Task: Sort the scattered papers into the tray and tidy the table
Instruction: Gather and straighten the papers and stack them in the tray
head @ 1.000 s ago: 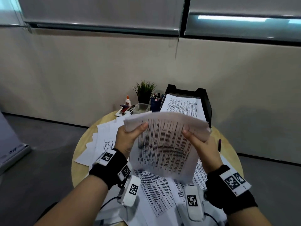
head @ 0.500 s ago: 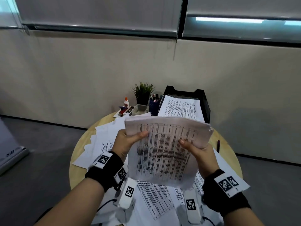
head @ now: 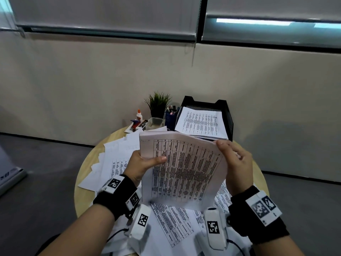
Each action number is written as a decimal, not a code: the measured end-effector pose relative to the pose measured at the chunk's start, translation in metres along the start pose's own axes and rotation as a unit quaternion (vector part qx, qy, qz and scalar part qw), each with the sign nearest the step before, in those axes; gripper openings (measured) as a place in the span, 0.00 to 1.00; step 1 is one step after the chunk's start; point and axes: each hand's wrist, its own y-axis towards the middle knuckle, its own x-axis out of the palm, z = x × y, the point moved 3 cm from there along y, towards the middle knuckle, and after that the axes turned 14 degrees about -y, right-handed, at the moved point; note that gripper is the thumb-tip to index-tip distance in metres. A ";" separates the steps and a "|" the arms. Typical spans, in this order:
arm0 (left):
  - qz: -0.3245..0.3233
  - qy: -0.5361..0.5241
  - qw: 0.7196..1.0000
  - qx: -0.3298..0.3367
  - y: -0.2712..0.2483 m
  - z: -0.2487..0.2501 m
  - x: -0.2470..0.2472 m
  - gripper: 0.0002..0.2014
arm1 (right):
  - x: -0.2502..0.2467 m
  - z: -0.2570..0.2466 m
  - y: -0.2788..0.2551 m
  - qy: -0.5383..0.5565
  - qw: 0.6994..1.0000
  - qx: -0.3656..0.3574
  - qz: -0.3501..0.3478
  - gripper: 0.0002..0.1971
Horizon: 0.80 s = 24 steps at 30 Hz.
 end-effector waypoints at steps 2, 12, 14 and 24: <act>-0.005 0.002 1.000 -0.006 0.001 -0.001 -0.001 0.43 | -0.002 0.002 0.003 -0.005 1.000 0.005 0.020 0.12; 0.024 -0.004 1.000 -0.008 0.003 -0.004 -0.002 0.35 | -0.003 0.020 -0.007 -0.015 0.997 0.025 -0.070 0.12; 0.037 -0.005 0.999 -0.014 0.004 -0.009 -0.006 0.35 | -0.001 0.040 -0.016 -0.040 0.989 0.103 -0.099 0.14; 0.102 -0.021 0.993 -0.046 0.001 -0.031 -0.011 0.33 | 0.005 0.067 -0.015 -0.055 0.979 0.173 -0.095 0.11</act>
